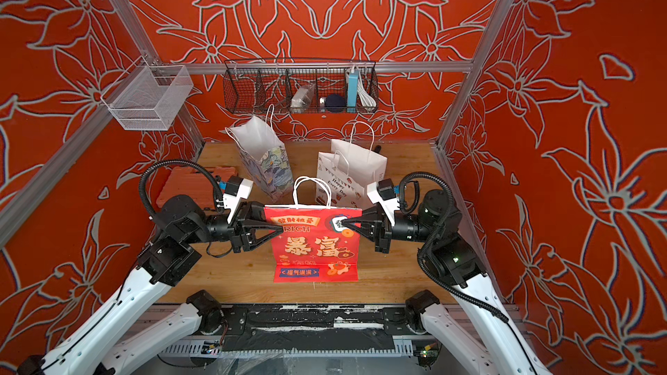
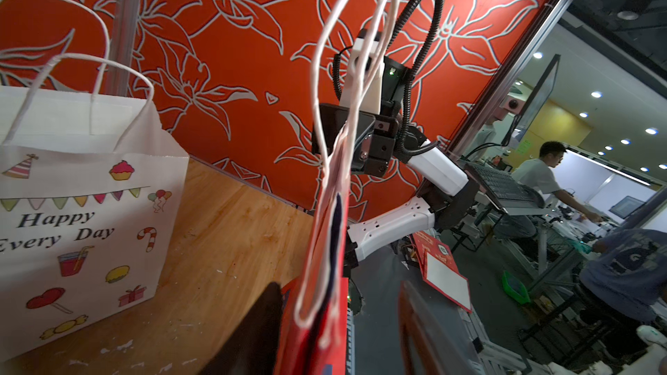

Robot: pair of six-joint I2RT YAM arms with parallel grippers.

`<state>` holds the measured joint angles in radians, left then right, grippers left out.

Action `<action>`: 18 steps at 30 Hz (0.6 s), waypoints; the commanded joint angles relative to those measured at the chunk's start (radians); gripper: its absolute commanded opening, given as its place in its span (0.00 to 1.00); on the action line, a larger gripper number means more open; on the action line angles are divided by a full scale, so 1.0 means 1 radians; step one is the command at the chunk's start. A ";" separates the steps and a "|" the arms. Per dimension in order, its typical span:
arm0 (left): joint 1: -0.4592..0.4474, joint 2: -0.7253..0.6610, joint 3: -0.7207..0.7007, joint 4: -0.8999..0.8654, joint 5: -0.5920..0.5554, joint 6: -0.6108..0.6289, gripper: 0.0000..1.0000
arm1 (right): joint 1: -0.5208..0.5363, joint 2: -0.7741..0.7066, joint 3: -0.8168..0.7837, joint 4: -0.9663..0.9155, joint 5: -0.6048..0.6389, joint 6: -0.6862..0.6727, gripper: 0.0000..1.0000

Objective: Put away the paper bag
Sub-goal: Press the paper bag.

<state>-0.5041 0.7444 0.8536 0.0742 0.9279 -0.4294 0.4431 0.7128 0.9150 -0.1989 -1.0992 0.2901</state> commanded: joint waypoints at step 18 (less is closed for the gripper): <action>-0.007 -0.026 -0.044 -0.171 0.062 0.151 0.54 | 0.000 -0.026 0.031 0.096 0.013 0.075 0.00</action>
<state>-0.5053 0.7387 0.8513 -0.0441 0.9508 -0.3164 0.4431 0.6933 0.9169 -0.1749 -1.0954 0.3260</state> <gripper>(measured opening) 0.573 0.044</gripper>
